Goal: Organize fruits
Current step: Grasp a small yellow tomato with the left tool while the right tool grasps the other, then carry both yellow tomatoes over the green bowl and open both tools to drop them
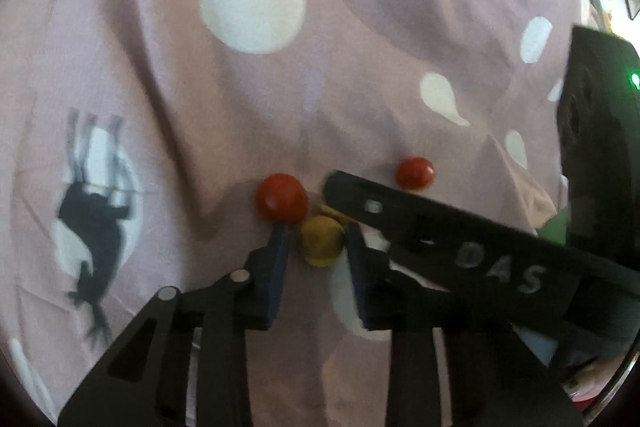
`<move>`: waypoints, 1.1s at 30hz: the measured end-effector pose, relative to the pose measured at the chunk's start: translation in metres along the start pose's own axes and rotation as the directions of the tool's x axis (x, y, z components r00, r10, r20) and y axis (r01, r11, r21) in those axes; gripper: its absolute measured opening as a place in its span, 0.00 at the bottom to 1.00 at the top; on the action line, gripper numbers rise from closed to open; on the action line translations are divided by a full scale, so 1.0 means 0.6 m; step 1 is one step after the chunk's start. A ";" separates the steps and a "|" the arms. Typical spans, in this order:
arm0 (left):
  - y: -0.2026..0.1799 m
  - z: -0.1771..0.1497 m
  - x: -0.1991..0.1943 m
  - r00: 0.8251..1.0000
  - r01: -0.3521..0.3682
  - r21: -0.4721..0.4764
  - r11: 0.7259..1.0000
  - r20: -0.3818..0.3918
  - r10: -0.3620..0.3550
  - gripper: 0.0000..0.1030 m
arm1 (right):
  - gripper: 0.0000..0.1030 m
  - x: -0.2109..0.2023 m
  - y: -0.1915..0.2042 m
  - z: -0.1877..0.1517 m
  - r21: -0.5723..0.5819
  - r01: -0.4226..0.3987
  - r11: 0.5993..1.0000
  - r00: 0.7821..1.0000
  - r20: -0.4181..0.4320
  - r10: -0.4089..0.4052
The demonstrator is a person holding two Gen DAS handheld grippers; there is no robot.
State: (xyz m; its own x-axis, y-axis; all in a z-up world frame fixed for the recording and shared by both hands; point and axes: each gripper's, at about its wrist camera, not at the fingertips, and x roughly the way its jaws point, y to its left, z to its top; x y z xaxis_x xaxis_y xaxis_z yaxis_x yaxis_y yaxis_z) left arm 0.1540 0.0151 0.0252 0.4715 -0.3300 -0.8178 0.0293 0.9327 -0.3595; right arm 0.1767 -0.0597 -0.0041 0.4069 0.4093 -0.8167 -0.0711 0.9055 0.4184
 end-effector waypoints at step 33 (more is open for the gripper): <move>-0.038 -0.067 -0.131 0.993 -0.046 0.065 0.997 0.112 0.038 0.25 | 0.29 -0.205 0.014 -0.120 -0.050 0.132 0.990 0.969 0.219 -0.118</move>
State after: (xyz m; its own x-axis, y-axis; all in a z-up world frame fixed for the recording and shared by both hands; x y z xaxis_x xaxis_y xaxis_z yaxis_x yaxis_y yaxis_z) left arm 0.0811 0.0138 0.0795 0.5679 -0.2756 -0.7756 0.0648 0.9543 -0.2917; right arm 0.0605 -0.0947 0.0713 0.6017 0.2654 -0.7533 -0.0625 0.9560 0.2868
